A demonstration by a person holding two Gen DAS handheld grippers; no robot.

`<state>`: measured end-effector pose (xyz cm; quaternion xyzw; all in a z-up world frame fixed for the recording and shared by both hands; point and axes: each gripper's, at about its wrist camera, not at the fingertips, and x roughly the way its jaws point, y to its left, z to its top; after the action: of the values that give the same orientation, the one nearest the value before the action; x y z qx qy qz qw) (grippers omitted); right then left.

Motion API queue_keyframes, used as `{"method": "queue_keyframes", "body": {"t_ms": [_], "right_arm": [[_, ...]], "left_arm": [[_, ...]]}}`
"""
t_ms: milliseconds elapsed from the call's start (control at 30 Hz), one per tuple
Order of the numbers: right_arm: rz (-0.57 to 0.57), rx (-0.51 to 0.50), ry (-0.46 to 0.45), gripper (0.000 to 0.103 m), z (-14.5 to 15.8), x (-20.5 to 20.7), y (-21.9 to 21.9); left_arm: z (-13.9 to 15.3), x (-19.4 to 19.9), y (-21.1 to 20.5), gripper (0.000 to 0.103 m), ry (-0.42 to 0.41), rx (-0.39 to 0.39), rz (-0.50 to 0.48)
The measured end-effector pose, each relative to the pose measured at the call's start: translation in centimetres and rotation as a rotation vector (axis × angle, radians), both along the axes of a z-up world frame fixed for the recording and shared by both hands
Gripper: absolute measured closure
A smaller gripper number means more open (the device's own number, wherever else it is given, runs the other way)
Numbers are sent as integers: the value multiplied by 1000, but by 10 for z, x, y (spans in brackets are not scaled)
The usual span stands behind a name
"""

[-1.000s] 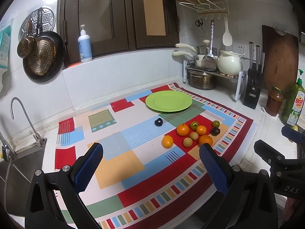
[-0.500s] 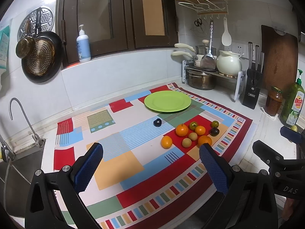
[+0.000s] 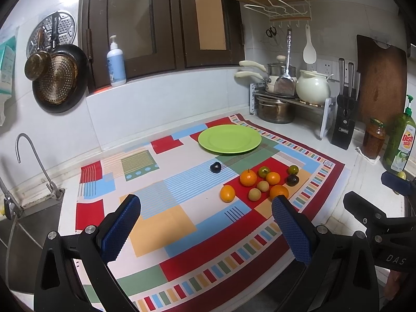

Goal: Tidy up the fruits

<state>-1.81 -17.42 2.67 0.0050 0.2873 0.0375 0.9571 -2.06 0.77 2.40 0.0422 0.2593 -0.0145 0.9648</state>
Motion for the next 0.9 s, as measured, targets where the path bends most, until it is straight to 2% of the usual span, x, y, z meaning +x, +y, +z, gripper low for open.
{"method": "queue_keyframes", "body": {"t_ms": [667,900], "right_arm": [[52,20,8,1,-3,-4,-20],[58,24,10,1,-6,3,-20]], "left_arm": [[-6,-14,-10,0,9,-5,42],[-9,-1,-12,0,12,6,28]]}}
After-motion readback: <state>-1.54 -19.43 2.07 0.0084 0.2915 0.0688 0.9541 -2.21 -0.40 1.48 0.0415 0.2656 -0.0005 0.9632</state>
